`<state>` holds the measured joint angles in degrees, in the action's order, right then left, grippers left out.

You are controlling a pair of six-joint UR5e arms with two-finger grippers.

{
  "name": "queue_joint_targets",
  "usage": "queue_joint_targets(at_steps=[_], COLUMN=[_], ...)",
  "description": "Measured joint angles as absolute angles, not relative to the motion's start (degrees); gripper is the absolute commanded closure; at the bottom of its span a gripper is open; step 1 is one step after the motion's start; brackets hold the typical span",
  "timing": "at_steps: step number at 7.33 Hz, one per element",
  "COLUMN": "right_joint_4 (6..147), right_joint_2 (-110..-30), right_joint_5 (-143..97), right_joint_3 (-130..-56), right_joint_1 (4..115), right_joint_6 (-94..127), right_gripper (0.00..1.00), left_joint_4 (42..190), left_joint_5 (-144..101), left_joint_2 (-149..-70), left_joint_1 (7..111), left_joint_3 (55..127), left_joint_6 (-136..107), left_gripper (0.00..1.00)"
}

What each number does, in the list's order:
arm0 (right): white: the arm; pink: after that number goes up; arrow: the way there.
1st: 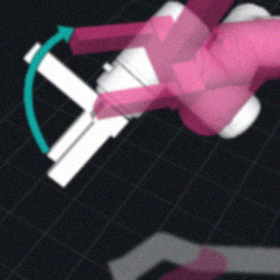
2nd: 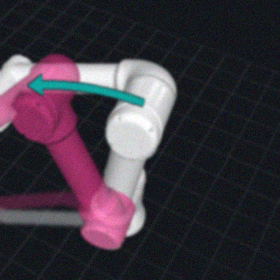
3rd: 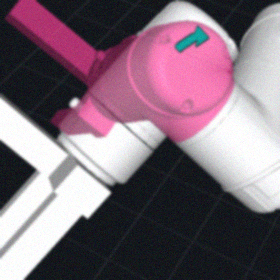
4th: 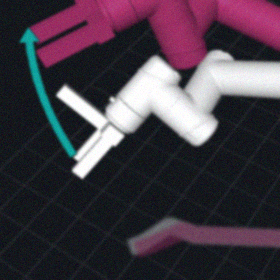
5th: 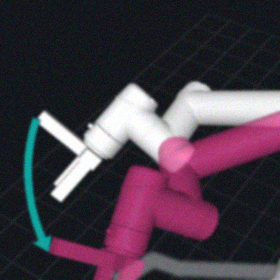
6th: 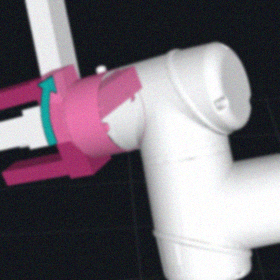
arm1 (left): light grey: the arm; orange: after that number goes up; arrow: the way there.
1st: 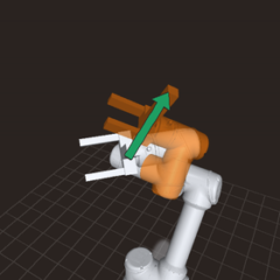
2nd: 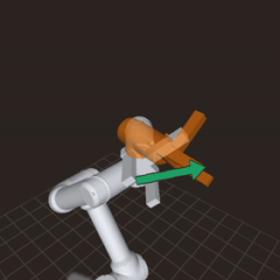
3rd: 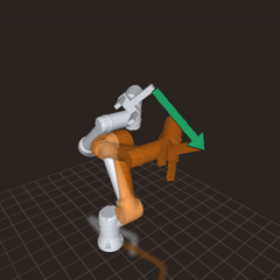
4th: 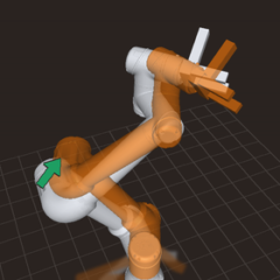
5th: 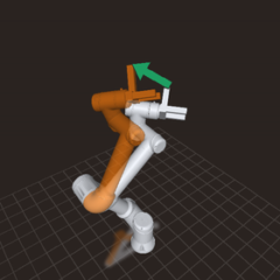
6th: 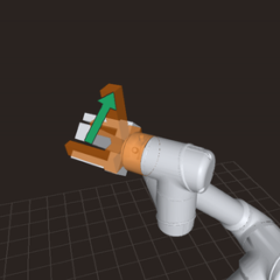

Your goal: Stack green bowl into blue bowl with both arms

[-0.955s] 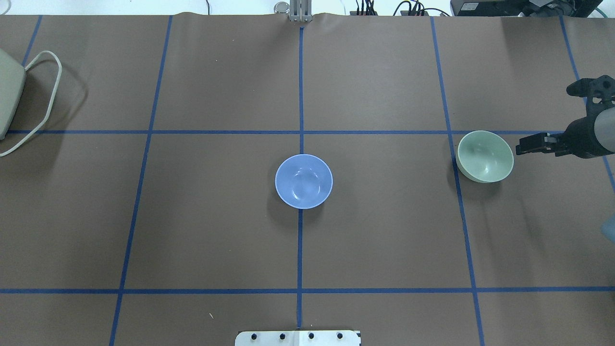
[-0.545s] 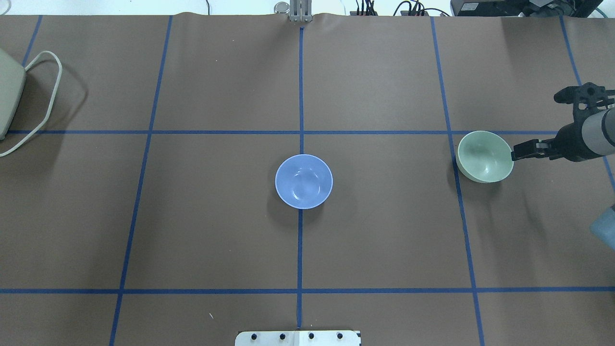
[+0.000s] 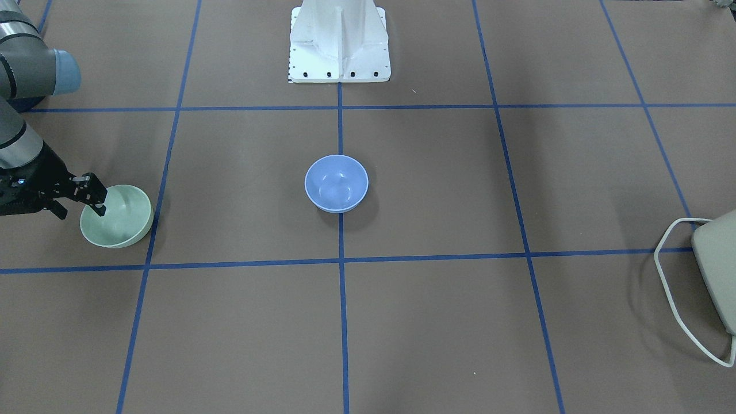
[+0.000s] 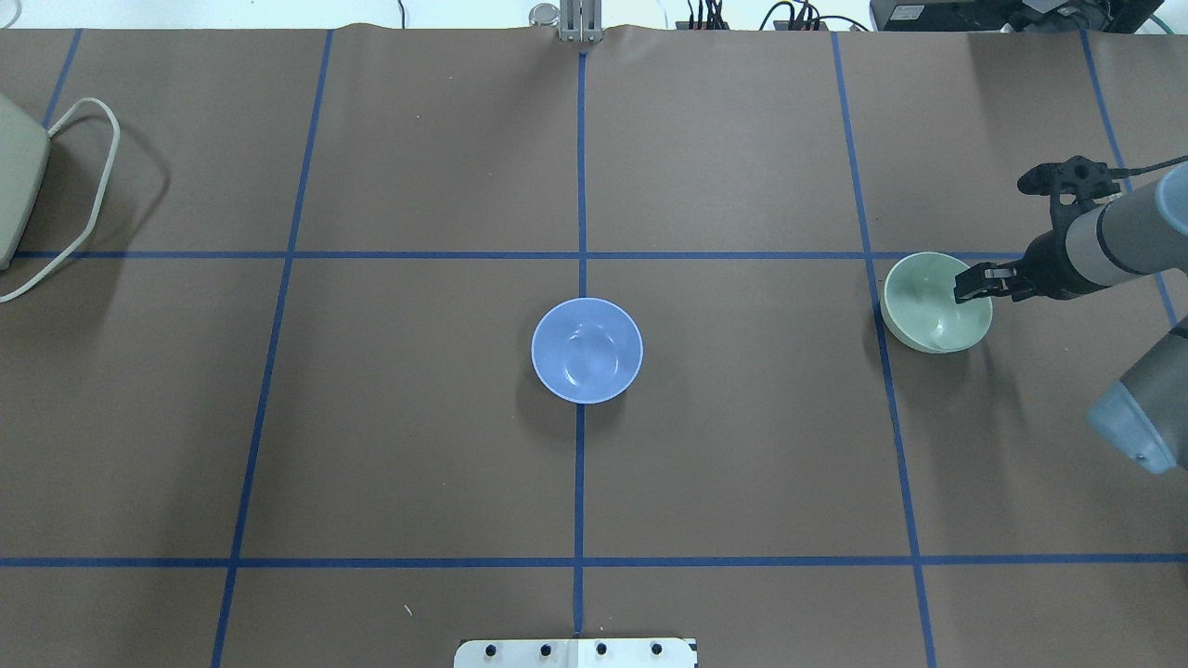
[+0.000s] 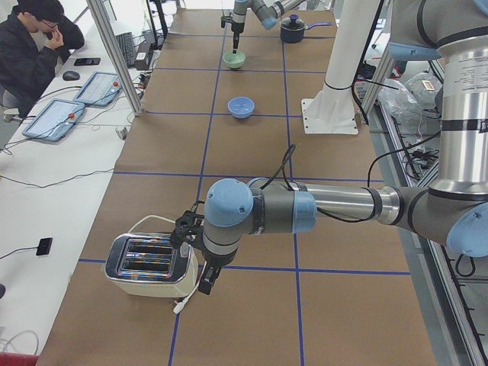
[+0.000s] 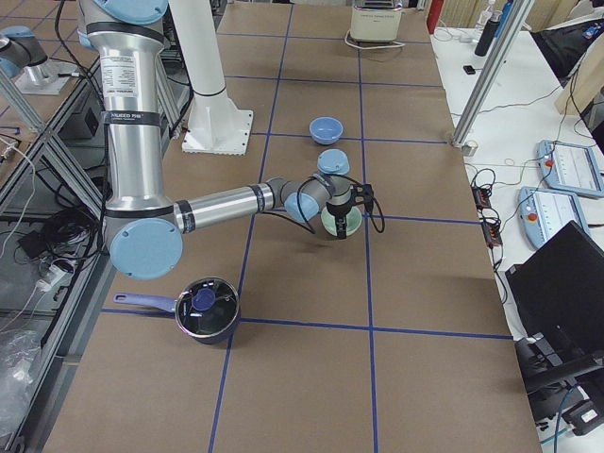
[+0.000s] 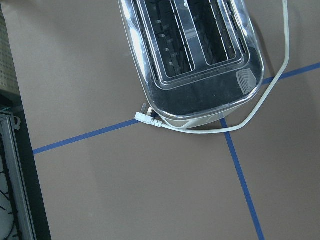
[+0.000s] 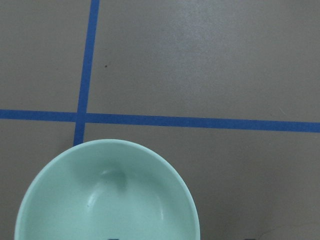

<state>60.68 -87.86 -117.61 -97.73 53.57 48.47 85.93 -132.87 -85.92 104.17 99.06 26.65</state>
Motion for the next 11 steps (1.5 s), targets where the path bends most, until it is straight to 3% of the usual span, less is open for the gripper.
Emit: queue_joint_targets(at_steps=[3,4,9,11], right_joint_4=[60.7,60.8,61.0,61.3], right_joint_2=[-88.0,-87.9,-86.7,-80.8], right_joint_5=[-117.4,-117.4,-119.4,-121.2], right_joint_3=[-96.6,-96.6,-100.1,-101.8], right_joint_1=[53.5,53.5,53.8,53.6], right_joint_6=[48.4,48.4,49.0,56.0], right_gripper=[0.87,0.99,1.00,1.00], left_joint_4=[86.1,86.1,86.1,86.1], left_joint_5=[-132.9,-132.9,-132.9,-132.9], left_joint_2=[-85.9,-85.9,-86.0,-86.0], left_joint_1=[104.2,104.2,104.1,104.1], left_joint_3=[98.8,98.7,98.8,98.7], left_joint_6=[26.7,26.6,26.5,26.5], left_gripper=[0.01,0.01,0.02,0.01])
